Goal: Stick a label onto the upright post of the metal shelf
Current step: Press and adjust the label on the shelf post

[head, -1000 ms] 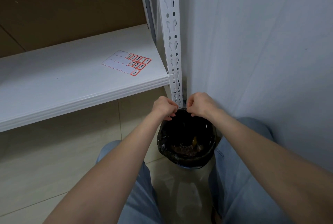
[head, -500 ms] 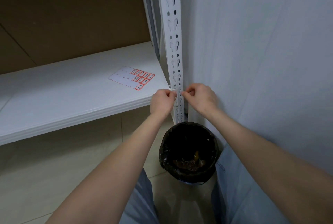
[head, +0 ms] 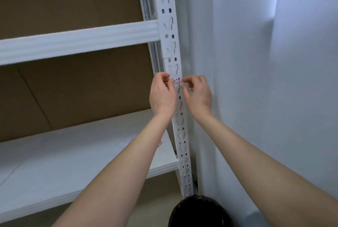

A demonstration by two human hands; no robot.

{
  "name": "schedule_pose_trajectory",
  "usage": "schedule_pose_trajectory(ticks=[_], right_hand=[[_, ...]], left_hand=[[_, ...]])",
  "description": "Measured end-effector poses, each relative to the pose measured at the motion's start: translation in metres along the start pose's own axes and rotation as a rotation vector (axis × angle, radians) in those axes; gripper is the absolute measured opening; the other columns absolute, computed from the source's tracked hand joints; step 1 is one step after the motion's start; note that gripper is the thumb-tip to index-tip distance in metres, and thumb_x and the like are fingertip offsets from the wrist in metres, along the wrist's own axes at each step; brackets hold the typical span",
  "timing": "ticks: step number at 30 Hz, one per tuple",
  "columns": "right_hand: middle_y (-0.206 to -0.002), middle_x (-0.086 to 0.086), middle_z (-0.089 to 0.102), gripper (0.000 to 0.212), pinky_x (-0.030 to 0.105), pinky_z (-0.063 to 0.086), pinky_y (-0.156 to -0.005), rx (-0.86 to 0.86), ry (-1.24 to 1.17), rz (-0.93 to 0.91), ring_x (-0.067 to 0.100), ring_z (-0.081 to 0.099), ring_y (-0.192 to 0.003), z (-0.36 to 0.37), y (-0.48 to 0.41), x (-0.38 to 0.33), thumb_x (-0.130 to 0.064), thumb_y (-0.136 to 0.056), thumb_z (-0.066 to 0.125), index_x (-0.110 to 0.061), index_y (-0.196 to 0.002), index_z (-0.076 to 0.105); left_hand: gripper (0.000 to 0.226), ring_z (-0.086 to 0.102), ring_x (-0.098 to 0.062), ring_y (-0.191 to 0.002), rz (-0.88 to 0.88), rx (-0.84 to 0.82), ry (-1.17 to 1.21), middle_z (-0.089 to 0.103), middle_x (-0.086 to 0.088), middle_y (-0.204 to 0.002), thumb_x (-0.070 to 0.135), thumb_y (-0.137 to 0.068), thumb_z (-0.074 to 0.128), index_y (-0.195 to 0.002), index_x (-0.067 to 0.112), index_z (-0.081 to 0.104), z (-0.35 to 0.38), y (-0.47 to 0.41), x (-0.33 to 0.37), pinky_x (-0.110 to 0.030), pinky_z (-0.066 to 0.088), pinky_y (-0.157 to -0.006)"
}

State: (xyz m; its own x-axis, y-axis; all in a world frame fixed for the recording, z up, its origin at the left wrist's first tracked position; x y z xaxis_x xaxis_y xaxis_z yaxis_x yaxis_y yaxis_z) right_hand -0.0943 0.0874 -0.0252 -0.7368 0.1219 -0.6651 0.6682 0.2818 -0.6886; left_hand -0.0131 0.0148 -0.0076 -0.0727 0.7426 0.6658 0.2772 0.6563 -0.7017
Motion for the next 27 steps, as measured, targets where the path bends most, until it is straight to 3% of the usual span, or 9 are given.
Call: schedule_pose_trajectory(ticks=[4, 8, 10, 12, 13, 16, 19, 23, 27], right_hand=[[-0.110, 0.005, 0.057, 0.019, 0.036, 0.050, -0.083, 0.011, -0.055, 0.029, 0.020, 0.062, -0.092, 0.004, -0.017, -0.004, -0.016, -0.087, 0.061, -0.014, -0.105, 0.062], [-0.101, 0.005, 0.067, 0.020, 0.032, 0.051, -0.084, 0.010, -0.149, 0.141, 0.018, 0.064, -0.088, 0.010, -0.027, -0.001, -0.016, -0.084, 0.064, -0.011, -0.104, 0.064], [-0.095, 0.003, 0.070, 0.015, 0.021, 0.051, -0.081, 0.012, -0.218, 0.208, 0.014, 0.063, -0.084, 0.012, -0.028, 0.002, -0.015, -0.085, 0.063, -0.010, -0.100, 0.067], [-0.088, -0.001, 0.069, 0.013, 0.002, 0.042, -0.067, 0.028, -0.266, 0.257, 0.010, 0.060, -0.078, 0.011, -0.028, 0.005, -0.012, -0.086, 0.061, -0.011, -0.095, 0.070], [-0.085, -0.004, 0.067, 0.014, 0.000, 0.040, -0.063, 0.038, -0.283, 0.272, 0.008, 0.059, -0.077, 0.012, -0.028, 0.007, -0.011, -0.086, 0.060, -0.010, -0.094, 0.071], [-0.089, -0.004, 0.067, 0.017, 0.007, 0.041, -0.072, 0.066, -0.310, 0.274, 0.009, 0.060, -0.080, 0.016, -0.023, 0.009, -0.010, -0.086, 0.060, -0.011, -0.099, 0.071], [-0.093, 0.001, 0.071, 0.013, 0.018, 0.049, -0.078, 0.117, -0.359, 0.292, 0.009, 0.063, -0.080, 0.023, -0.017, 0.010, -0.013, -0.083, 0.064, -0.014, -0.092, 0.073], [-0.088, 0.000, 0.071, 0.010, 0.010, 0.047, -0.072, 0.212, -0.390, 0.306, 0.008, 0.063, -0.076, 0.029, -0.012, 0.011, -0.013, -0.082, 0.066, -0.015, -0.087, 0.075], [-0.085, 0.000, 0.071, 0.007, 0.018, 0.050, -0.073, 0.293, -0.413, 0.330, 0.011, 0.065, -0.076, 0.035, -0.010, 0.011, -0.013, -0.080, 0.069, -0.015, -0.083, 0.074]], left_hand=[[0.029, 0.052, -0.013, -0.101, 0.036, 0.088, 0.028, 0.050, -0.002, -0.119, 0.020, -0.094, 0.052, -0.122, 0.014, 0.048, -0.002, -0.029, 0.008, -0.025, 0.043, -0.082], [0.046, 0.051, -0.019, -0.117, -0.040, -0.022, 0.039, 0.044, -0.009, -0.136, 0.022, -0.098, 0.045, -0.142, 0.013, 0.034, 0.003, -0.054, 0.010, -0.025, 0.037, -0.090], [0.044, 0.052, -0.022, -0.118, -0.065, -0.138, 0.094, 0.051, -0.007, -0.134, 0.021, -0.100, 0.039, -0.144, 0.015, 0.033, 0.009, -0.061, 0.008, -0.025, 0.037, -0.089], [0.042, 0.055, -0.021, -0.115, -0.076, -0.236, 0.127, 0.057, -0.004, -0.130, 0.021, -0.101, 0.034, -0.143, 0.018, 0.034, 0.012, -0.063, 0.004, -0.028, 0.042, -0.089], [0.043, 0.055, -0.022, -0.116, -0.075, -0.259, 0.131, 0.057, -0.004, -0.130, 0.022, -0.102, 0.033, -0.144, 0.019, 0.033, 0.012, -0.064, 0.003, -0.032, 0.044, -0.092], [0.044, 0.053, -0.022, -0.121, -0.070, -0.274, 0.147, 0.055, -0.003, -0.134, 0.021, -0.102, 0.032, -0.146, 0.019, 0.031, 0.011, -0.063, 0.001, -0.036, 0.043, -0.100], [0.044, 0.053, -0.021, -0.121, -0.080, -0.269, 0.172, 0.055, -0.002, -0.135, 0.022, -0.102, 0.032, -0.146, 0.021, 0.030, 0.012, -0.062, 0.001, -0.031, 0.043, -0.096], [0.043, 0.054, -0.019, -0.117, -0.096, -0.254, 0.203, 0.056, -0.001, -0.132, 0.023, -0.102, 0.032, -0.145, 0.023, 0.030, 0.015, -0.062, -0.002, -0.030, 0.044, -0.091], [0.044, 0.056, -0.014, -0.107, -0.100, -0.235, 0.222, 0.057, 0.001, -0.127, 0.026, -0.103, 0.032, -0.146, 0.024, 0.029, 0.019, -0.063, -0.006, -0.030, 0.046, -0.087]])
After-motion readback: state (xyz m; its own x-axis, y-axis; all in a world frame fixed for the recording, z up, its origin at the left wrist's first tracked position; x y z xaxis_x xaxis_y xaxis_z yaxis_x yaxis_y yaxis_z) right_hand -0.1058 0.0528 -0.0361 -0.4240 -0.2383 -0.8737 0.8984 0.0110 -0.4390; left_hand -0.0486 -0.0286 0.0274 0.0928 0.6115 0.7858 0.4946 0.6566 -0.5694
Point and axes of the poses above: each hand's wrist, its own y-axis away from the middle knuckle, its own z-axis out of the palm, x = y × z, the point moved 3 cm from there along -y, towards the middle knuckle
